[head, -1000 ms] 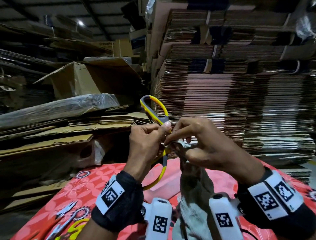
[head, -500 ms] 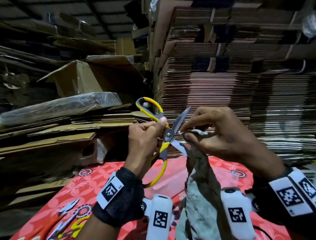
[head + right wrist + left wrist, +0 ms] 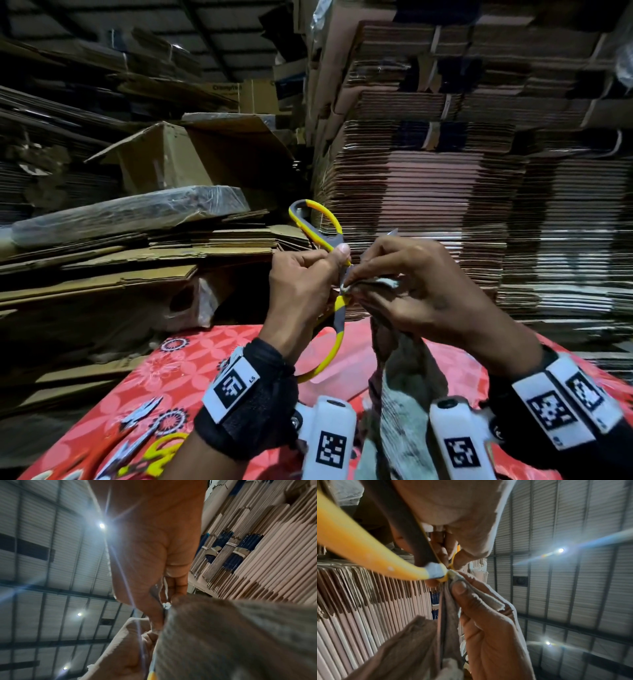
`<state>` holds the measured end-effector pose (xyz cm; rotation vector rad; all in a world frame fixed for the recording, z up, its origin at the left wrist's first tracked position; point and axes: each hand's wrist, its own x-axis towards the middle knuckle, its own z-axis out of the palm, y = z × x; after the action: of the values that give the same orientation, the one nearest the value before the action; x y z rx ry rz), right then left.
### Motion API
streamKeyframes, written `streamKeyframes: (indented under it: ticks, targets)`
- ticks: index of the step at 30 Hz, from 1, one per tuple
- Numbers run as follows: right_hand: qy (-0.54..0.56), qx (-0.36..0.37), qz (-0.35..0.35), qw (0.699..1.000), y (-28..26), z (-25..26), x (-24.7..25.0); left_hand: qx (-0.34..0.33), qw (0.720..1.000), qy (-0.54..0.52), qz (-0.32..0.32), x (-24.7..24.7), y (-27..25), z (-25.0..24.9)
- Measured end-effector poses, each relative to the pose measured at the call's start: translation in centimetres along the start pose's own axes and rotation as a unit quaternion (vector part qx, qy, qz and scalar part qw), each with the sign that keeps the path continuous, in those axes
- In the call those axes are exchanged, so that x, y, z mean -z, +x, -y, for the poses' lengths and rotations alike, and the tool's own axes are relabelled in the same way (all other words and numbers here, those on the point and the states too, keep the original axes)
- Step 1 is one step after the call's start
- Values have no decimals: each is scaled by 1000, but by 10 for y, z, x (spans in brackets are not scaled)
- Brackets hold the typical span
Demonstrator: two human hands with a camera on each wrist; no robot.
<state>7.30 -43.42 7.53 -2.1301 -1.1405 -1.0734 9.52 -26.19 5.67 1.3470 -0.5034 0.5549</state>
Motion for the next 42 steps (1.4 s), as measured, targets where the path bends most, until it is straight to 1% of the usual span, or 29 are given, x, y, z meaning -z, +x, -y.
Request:
streamKeyframes:
  ticks: [3, 5, 6, 10, 12, 13, 14, 19, 25, 29, 31, 33, 35, 37, 38, 40, 42]
  targets:
    - [-24, 1, -55, 998, 0, 0, -8, -5, 1000, -10, 11, 0, -3, -1]
    - [-40, 7, -74, 996, 0, 2, -15, -9, 1000, -8, 14, 2, -4, -3]
    - [-44, 8, -66, 997, 0, 2, -15, -14, 1000, 3, 12, 3, -3, -3]
    - [-35, 0, 23, 999, 1, -3, 1, 2, 1000, 18, 1, 0, -2, 0]
    - [-41, -10, 40, 998, 1, -4, 7, -1, 999, 43, 6, -2, -3, 4]
    - [-44, -15, 38, 998, 1, -3, 8, -5, 999, 52, 7, -3, -3, 7]
    - [-44, -17, 27, 999, 1, -2, 8, -9, 999, 51, 5, -3, -4, 7]
    - [-40, -20, -80, 996, 0, 1, -6, -20, 1000, 14, -5, -2, -5, 1]
    - [-75, -19, -148, 986, -4, 8, -25, -23, 1000, -4, -18, 3, -4, -3]
    - [-47, -41, -179, 982, -5, 8, -29, -23, 1000, -1, -20, 5, -2, -5]
    - [-8, -67, -166, 984, -4, 9, -28, -24, 999, -3, -21, 6, 0, -4]
    - [20, -92, -131, 987, -2, 10, -22, -25, 1000, -3, -16, 5, -1, -5]
    - [2, -116, -79, 990, 0, 9, -13, -29, 999, 9, -21, 3, -1, -2]
    - [-48, -136, -12, 989, 2, 7, -6, -37, 998, 26, -32, 3, 1, 3]
    - [-68, -144, 5, 987, 2, 7, -4, -42, 998, 29, -37, 5, 2, 6]
    - [-57, -157, 6, 986, 2, 7, 1, -48, 997, 32, -41, 6, 4, 8]
    - [-4, -157, -7, 988, 2, 8, 3, -52, 998, 28, -36, 5, 3, 7]
